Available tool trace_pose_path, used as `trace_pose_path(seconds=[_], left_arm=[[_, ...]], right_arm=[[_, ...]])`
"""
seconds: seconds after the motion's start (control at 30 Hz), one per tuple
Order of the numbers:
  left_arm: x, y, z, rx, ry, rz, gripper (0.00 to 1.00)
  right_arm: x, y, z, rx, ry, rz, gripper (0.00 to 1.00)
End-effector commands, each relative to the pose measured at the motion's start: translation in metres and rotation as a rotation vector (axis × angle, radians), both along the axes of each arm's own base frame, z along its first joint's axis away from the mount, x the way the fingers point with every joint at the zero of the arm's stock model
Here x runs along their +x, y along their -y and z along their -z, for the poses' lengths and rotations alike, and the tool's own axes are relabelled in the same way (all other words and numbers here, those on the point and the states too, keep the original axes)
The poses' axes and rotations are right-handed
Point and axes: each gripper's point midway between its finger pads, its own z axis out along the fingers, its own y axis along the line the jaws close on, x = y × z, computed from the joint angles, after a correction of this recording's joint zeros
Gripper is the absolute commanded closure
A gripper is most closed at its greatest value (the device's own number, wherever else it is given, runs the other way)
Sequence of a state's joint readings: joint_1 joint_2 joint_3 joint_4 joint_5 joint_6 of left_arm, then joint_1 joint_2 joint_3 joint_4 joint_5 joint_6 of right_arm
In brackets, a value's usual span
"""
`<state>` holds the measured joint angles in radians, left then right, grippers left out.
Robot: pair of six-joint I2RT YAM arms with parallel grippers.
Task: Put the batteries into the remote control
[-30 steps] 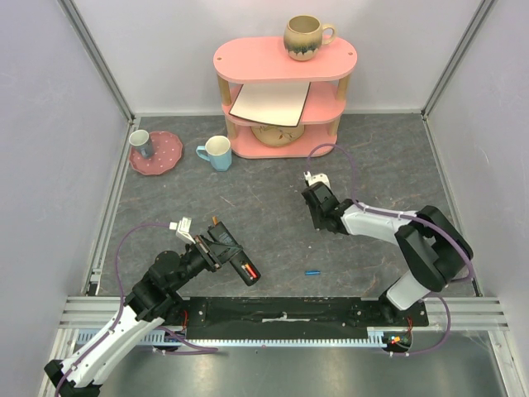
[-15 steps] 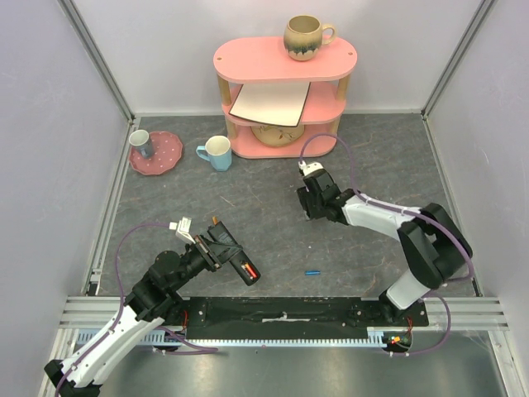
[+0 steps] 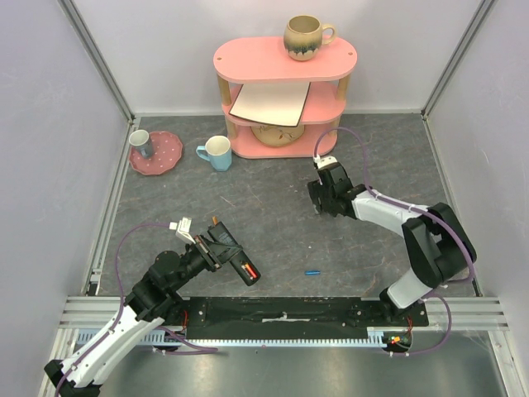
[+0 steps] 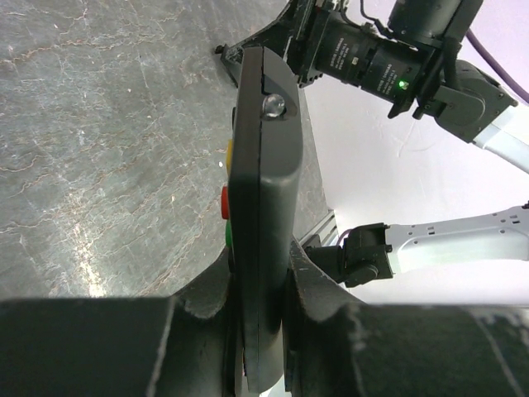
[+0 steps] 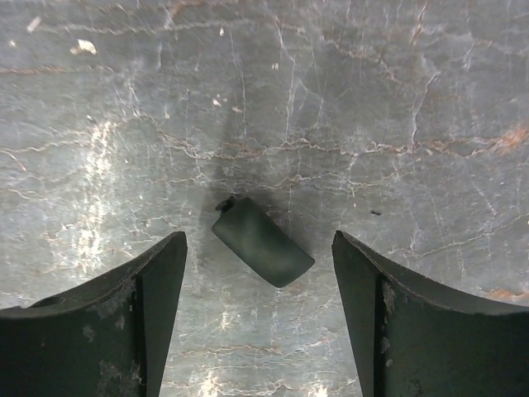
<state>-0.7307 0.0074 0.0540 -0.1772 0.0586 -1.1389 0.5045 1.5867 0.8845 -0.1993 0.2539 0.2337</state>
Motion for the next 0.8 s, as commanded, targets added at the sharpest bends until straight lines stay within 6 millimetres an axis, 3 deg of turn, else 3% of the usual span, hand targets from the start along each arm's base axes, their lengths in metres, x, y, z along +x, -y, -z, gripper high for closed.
trace_pose_path(seconds=[0.0,0.23,0.47,0.6,0.77], left_arm=[[-0.003,0.000,-0.012,-0.013,0.070,0.021,0.98],[-0.003,0.000,-0.011,-0.013,0.068,0.018,0.98],[-0.003,0.000,-0.008,-0.007,0.064,0.019,0.98],[-0.003,0.000,-0.009,-0.013,0.064,0.018,0.98],[-0.002,0.001,-0.007,-0.009,0.059,0.018,0.98]], right_arm=[[0.001,-0.005,0.006,0.015,-0.009,-0.028,0.21],[-0.011,-0.008,0.030,0.043,-0.102,-0.037,0.25],[-0.027,-0.019,0.031,0.156,-0.155,0.009,0.28],[-0.038,-0.025,0.032,0.206,-0.183,0.015,0.36],[-0.041,-0.015,0.031,0.161,-0.175,0.036,0.42]])
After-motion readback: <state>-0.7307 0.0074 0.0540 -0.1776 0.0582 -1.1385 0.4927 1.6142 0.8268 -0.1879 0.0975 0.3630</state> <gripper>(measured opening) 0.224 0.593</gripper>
